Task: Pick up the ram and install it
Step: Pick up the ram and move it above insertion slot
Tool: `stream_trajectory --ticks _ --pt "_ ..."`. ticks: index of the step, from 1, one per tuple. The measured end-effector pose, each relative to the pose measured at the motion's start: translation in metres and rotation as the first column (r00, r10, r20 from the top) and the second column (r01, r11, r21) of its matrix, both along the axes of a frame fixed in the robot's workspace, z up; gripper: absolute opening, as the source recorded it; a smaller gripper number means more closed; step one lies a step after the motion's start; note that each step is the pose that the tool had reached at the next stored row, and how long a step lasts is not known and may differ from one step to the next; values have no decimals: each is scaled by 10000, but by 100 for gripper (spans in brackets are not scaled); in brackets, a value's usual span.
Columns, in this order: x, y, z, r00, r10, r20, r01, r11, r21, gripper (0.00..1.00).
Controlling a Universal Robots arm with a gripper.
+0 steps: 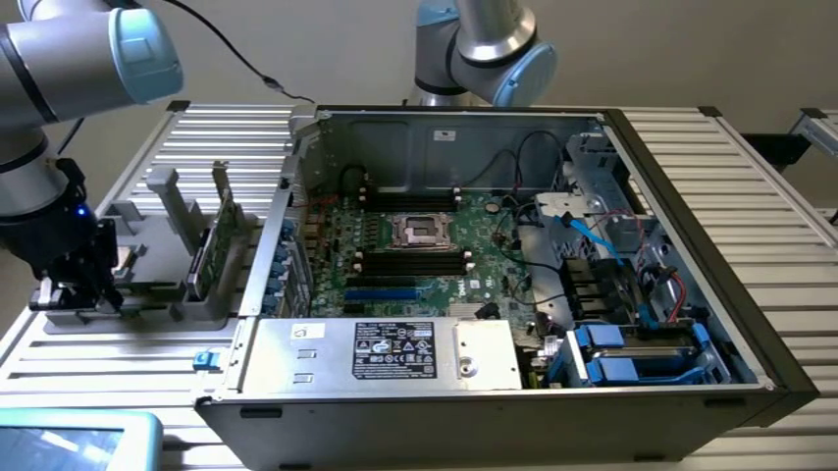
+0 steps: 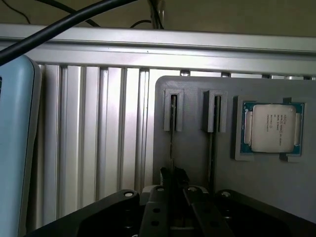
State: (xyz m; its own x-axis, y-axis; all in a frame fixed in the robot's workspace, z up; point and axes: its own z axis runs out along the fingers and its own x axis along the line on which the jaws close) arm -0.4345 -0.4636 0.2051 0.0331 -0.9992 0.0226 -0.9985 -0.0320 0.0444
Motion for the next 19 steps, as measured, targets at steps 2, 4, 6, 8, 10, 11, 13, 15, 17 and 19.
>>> stream_trajectory --ticks 2,4,6,8,10,11,13,15,17,19 --pt "0 0 0 10000 0 0 0 10000 0 16" --pt "0 0 0 10000 -1 0 1 10000 0 16" --pt "0 0 0 10000 0 -1 0 10000 0 14" --pt "0 0 0 10000 -1 0 1 10000 0 11" --pt "0 0 0 10000 0 0 0 10000 0 11" --pt "0 0 0 10000 0 0 0 10000 0 11" --pt "0 0 0 10000 0 0 0 10000 0 11" --pt "0 0 0 10000 0 0 0 10000 0 11" --pt "0 0 0 10000 0 0 0 10000 0 11" --pt "0 0 13 10000 0 -10 0 10000 -1 11"
